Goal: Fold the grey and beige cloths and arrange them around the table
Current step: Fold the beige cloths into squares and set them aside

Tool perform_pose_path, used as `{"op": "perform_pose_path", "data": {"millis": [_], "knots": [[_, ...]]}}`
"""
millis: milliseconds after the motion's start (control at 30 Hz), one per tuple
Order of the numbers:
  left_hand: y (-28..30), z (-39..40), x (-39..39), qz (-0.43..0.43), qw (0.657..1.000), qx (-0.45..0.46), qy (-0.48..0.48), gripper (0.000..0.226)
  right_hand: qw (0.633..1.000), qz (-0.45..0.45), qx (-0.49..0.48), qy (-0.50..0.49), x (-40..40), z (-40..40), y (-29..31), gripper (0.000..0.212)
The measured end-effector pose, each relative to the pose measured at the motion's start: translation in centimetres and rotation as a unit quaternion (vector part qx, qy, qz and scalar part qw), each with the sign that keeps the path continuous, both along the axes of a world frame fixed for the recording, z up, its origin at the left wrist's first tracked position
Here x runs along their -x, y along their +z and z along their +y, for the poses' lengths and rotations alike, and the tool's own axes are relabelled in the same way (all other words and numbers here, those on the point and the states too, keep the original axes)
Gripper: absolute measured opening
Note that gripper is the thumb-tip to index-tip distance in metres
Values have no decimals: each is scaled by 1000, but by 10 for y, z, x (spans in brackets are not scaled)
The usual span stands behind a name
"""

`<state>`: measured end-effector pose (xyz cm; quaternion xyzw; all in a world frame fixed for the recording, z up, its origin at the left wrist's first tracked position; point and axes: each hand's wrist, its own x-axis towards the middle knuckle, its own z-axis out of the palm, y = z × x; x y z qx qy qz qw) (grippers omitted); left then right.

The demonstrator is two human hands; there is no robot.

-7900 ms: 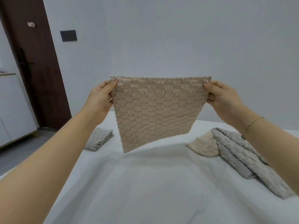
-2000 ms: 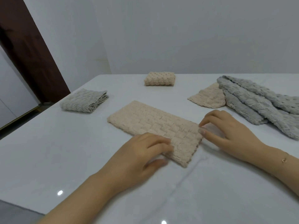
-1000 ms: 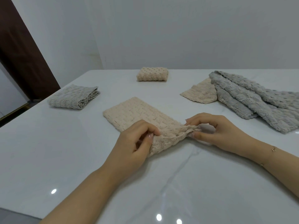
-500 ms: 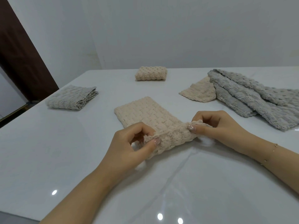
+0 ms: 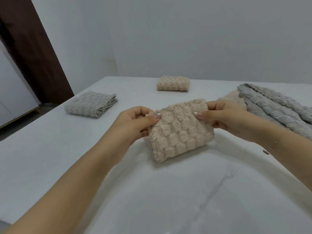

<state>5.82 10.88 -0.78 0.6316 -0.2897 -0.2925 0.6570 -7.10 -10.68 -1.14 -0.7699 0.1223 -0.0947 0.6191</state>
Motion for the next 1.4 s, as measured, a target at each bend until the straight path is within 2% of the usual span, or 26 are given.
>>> {"op": "perform_pose_path", "data": {"millis": [67, 167, 267, 367, 433, 533, 700, 800, 967, 1133, 1200, 1267, 1300, 1400], "knots": [[6, -9, -24, -22, 999, -32, 14, 7, 999, 28, -9, -26, -21, -2, -2, 42], [5, -19, -56, -11, 997, -70, 5, 6, 996, 52, -35, -60, -47, -2, -9, 26], [-14, -24, -79, -11, 995, -99, 19, 7, 992, 68, -72, -81, -63, -1, -20, 29], [-34, -26, -91, -51, 986, -147, 56, 9, 988, 80, -63, -113, -72, 0, -29, 27], [-40, -27, -94, -57, 986, -140, 75, 8, 986, 80, -22, -141, -77, 4, -30, 13], [-44, -28, -97, -60, 989, -115, 78, 8, 983, 63, 28, -170, -80, 7, -32, 24], [-53, -29, -103, -87, 985, -113, 101, 10, 980, 74, 40, -180, -82, 8, -31, 24], [-56, -29, -102, -154, 972, -130, 117, 12, 980, 86, 23, -180, -81, 5, -32, 16], [-58, -26, -97, -270, 938, -155, 154, 12, 980, 89, -60, -167, -72, 4, -30, 30], [-40, -21, -78, -318, 921, -74, 214, 22, 978, 76, -86, -174, -62, 9, -29, 34], [-33, -22, -59, -358, 917, -45, 173, 27, 975, 64, -83, -194, -63, 12, -30, 34], [-31, -29, -37, -397, 913, -63, 70, 37, 974, 57, -68, -210, -64, 15, -31, 35], [-33, -32, -28, -432, 896, -104, 20, 42, 974, 55, -58, -214, -65, 16, -31, 34], [-47, -39, -19, -509, 813, -276, -63, 54, 975, 54, -50, -212, -64, 15, -33, 33]]}}
